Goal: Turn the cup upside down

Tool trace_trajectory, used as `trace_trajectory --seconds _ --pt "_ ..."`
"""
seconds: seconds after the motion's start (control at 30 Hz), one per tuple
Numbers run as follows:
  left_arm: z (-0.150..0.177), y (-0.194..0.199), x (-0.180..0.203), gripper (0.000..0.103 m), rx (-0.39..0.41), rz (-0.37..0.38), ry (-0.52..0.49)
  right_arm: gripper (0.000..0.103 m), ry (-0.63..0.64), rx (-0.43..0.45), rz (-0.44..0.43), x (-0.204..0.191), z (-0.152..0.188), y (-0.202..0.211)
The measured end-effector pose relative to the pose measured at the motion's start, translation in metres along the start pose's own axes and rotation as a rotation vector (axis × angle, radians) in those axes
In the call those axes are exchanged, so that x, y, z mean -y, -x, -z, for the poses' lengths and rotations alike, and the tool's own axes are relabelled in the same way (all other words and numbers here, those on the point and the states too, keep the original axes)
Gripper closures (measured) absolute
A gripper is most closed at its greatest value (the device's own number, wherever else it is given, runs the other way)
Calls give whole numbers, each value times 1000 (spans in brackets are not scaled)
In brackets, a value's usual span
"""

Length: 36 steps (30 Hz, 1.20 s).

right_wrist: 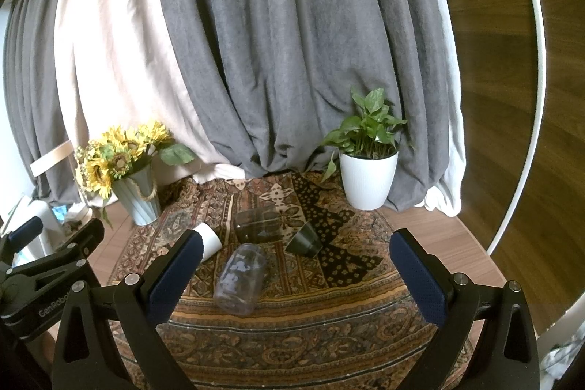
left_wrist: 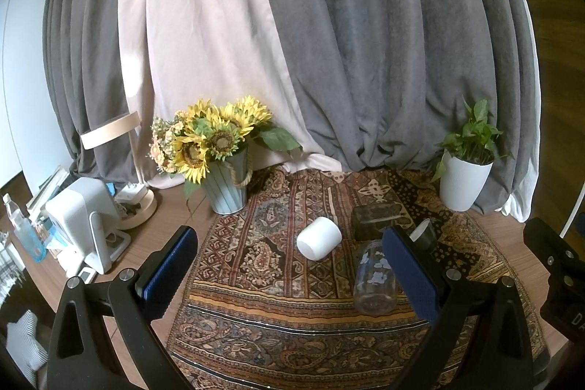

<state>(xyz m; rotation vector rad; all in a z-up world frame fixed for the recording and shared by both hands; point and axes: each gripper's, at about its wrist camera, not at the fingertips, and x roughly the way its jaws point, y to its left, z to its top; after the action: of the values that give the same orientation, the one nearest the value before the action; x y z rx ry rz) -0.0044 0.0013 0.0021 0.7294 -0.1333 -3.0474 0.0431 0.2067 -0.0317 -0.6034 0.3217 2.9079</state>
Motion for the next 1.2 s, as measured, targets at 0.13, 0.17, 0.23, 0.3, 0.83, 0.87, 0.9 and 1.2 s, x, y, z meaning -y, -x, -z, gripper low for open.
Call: trace_trajectory --seconds 0.13,0.17,0.23,0.3,0.83,0.87,0.9,1.2 --pt "1 0 0 0 1 1 -3 0 1 -1 0 0 0 -1" --pt "1 0 0 0 1 1 -3 0 1 -1 0 0 0 -1" --pt "1 0 1 0 1 0 -5 0 1 -1 1 0 0 -1" --pt "1 0 1 0 2 0 -5 0 2 -1 1 -1 0 -1" --pt "4 -42 -20 0 -108 -12 -66 0 42 -97 -14 -43 1 -46" --pt "4 -48 -24 0 -123 -14 -65 0 42 -111 -18 -48 2 -51" --pt "5 -53 -26 0 -133 -16 -65 0 45 -127 -17 -52 2 -57" --pt "9 -100 -44 0 -209 0 -63 1 54 -285 -23 -80 7 -114"
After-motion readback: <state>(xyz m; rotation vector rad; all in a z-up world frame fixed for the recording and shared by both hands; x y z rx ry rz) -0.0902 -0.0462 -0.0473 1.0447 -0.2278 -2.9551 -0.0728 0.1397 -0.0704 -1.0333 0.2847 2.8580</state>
